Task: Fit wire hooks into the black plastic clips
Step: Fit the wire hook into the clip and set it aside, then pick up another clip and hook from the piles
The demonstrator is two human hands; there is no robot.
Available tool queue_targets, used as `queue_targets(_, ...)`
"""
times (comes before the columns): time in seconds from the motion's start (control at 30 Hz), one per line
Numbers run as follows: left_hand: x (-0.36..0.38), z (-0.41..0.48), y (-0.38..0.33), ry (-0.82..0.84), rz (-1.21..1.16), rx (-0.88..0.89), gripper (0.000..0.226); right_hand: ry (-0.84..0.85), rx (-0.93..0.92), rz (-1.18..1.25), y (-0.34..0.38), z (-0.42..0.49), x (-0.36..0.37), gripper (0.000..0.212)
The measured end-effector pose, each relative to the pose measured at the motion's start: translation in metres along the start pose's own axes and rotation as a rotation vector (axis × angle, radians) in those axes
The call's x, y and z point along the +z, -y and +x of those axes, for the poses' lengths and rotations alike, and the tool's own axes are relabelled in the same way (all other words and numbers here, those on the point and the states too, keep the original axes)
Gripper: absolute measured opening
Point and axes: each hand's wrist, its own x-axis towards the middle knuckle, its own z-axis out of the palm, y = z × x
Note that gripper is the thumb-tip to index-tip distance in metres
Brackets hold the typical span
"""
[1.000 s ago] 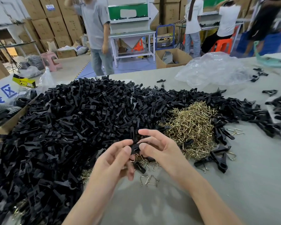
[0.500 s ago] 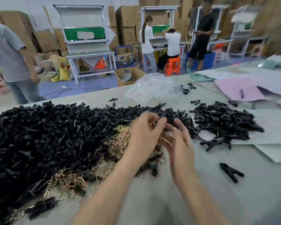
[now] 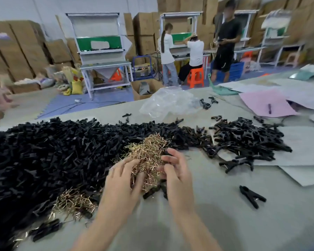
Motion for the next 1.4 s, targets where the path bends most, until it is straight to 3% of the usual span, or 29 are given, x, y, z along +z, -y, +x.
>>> queue_targets(0.17,-0.059,-0.079,0.091,-0.022,0.397,-0.213,0.085,0.335,-0.146,-0.382,-0.03,-0.035,0.068,0.043)
queue_targets(0.37,-0.076,-0.08,0.127,0.07,0.411,-0.467,0.107,0.535,-0.381,-0.839,-0.066,-0.059,0.133,0.044)
queue_targets(0.6,-0.08,-0.044,0.153,0.048,0.565,-0.402,0.069,0.48,-0.438,-1.059,-0.086,-0.037,0.165,0.045)
queue_targets(0.73,-0.077,-0.043,0.164,-0.014,0.57,-0.328,0.061,0.427,-0.46,-1.045,-0.09,-0.027,0.167,0.032)
queue_targets(0.93,-0.07,-0.043,0.159,-0.133,0.413,-0.195,0.03,0.41,-0.439,-0.974,-0.095,-0.024,0.165,0.021)
queue_targets(1.1,-0.076,-0.046,0.157,-0.104,0.353,-0.237,0.039,0.35,-0.418,-0.896,-0.092,-0.027,0.161,0.016)
queue_targets(1.2,-0.079,-0.05,0.155,-0.054,0.203,-0.333,0.048,0.323,-0.379,-0.814,-0.089,-0.027,0.158,0.013)
queue_targets(1.4,-0.082,-0.053,0.155,-0.212,-0.069,-0.352,0.015,0.327,-0.291,-0.664,-0.083,-0.027,0.152,0.006)
